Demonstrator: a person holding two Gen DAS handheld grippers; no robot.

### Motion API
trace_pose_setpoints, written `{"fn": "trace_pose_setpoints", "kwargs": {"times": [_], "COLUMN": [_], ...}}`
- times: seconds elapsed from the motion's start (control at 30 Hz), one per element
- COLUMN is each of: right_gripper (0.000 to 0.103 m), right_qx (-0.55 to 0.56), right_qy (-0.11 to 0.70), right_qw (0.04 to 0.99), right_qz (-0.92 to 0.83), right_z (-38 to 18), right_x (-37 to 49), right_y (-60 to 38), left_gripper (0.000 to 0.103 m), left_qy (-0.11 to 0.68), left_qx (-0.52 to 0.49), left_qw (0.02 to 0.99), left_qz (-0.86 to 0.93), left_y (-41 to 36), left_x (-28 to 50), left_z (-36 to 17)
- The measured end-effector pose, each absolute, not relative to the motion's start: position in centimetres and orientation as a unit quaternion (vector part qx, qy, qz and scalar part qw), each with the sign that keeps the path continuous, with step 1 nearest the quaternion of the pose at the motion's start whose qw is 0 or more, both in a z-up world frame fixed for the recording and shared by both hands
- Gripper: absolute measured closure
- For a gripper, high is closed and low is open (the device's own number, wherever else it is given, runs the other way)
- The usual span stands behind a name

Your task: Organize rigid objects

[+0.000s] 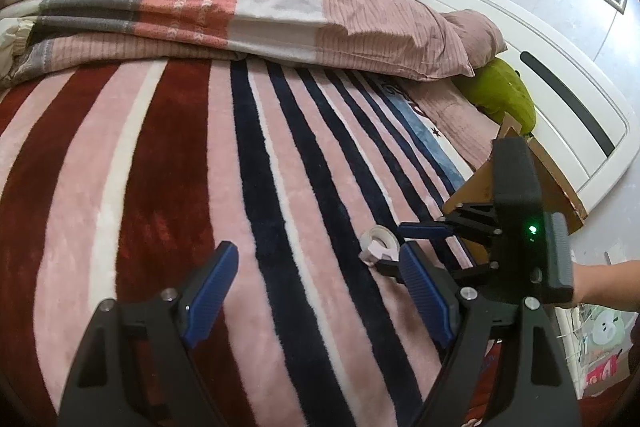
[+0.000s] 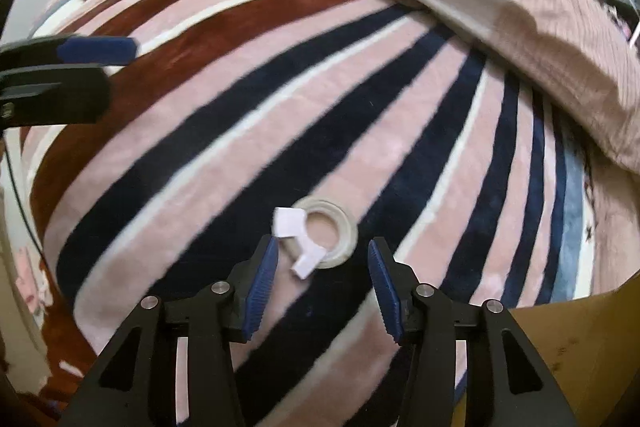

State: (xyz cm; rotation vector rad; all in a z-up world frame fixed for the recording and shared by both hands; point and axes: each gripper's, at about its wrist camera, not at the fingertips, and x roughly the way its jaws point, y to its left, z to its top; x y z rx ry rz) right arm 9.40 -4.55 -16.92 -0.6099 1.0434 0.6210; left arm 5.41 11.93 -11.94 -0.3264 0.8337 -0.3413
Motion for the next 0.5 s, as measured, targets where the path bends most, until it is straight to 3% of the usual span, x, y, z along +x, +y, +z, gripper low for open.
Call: {"fn": "trace_pose_setpoints", "kwargs": {"times": [0.27, 0.5], "right_gripper": [0.066, 0.066], "right_qx": [-0.258, -0.223], "right_qy": [0.464, 0.416], "right_qw": [0.785, 0.8], "right_qz": [0.319, 0.371], "right_z": [-16.8, -10.3], "right_x": [9.7, 6.5], "right_y": [-4.9, -4.4], "left_gripper": [0.023, 0.025], "left_qy": [0.417, 0.402], "left_qx": [-0.155, -0.173], "left_qw": [0.88, 0.866], "left_qz": [-0.167, -0.242], "left_y": [11.5, 8.8], "left_x": [5.8, 6.0], "left_z": [-12.1, -8.9]}}
